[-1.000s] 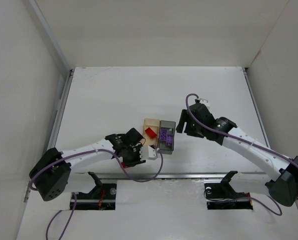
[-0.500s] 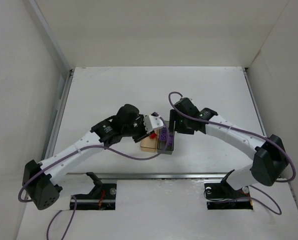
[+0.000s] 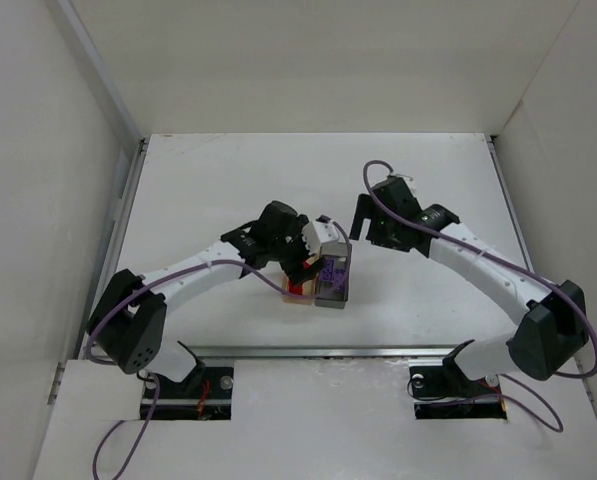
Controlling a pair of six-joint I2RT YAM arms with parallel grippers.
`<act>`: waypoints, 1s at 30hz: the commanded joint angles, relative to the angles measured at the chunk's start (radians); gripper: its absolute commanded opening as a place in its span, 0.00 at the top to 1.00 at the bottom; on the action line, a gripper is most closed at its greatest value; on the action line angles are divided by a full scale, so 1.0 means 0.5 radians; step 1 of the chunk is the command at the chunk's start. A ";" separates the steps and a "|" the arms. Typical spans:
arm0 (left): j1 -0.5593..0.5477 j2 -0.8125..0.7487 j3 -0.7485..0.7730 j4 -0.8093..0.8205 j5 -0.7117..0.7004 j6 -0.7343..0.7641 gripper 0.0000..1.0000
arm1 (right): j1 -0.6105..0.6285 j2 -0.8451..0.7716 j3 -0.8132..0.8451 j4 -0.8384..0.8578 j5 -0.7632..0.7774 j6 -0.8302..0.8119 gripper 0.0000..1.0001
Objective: Sort the legos into containers by color
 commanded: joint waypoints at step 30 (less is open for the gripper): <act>1.408 0.087 0.442 -0.248 -1.311 -1.520 0.00 | -0.718 0.276 0.653 -0.033 0.229 -0.675 0.00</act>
